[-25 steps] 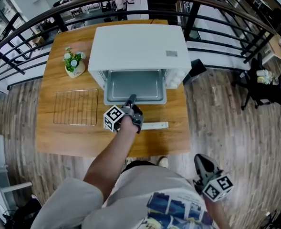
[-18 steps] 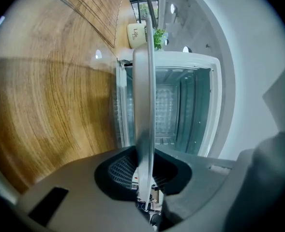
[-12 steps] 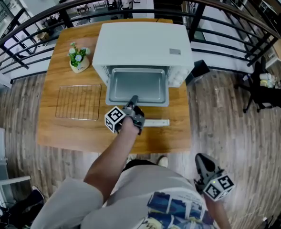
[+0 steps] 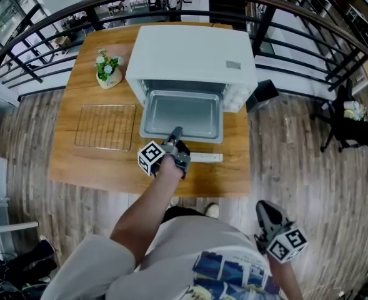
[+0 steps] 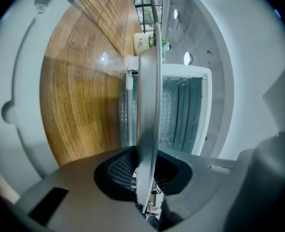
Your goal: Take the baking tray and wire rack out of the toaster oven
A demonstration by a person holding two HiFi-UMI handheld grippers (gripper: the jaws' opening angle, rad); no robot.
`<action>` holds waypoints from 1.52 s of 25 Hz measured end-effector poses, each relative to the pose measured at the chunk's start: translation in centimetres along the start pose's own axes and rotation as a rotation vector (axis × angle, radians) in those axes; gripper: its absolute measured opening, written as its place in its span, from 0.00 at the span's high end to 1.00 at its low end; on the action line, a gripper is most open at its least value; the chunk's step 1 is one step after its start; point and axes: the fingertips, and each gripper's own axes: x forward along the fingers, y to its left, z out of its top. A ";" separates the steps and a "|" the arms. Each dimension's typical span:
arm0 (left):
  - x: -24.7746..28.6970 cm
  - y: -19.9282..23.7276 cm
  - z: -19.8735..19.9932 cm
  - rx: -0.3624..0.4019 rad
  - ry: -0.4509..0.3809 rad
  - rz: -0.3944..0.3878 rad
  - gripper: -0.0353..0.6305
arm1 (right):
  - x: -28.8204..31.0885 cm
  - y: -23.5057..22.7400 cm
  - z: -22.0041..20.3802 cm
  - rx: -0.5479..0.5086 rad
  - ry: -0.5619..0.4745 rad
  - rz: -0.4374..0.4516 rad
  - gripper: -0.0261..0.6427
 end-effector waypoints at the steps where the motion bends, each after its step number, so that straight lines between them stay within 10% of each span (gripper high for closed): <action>1: -0.2 -0.1 -0.2 -0.006 -0.003 0.000 0.85 | -0.1 -0.1 0.0 0.000 0.002 0.003 0.96; 38: -10.7 -2.2 -0.9 0.004 -0.055 -0.022 0.85 | 2.9 2.1 0.0 -0.075 0.078 0.225 0.96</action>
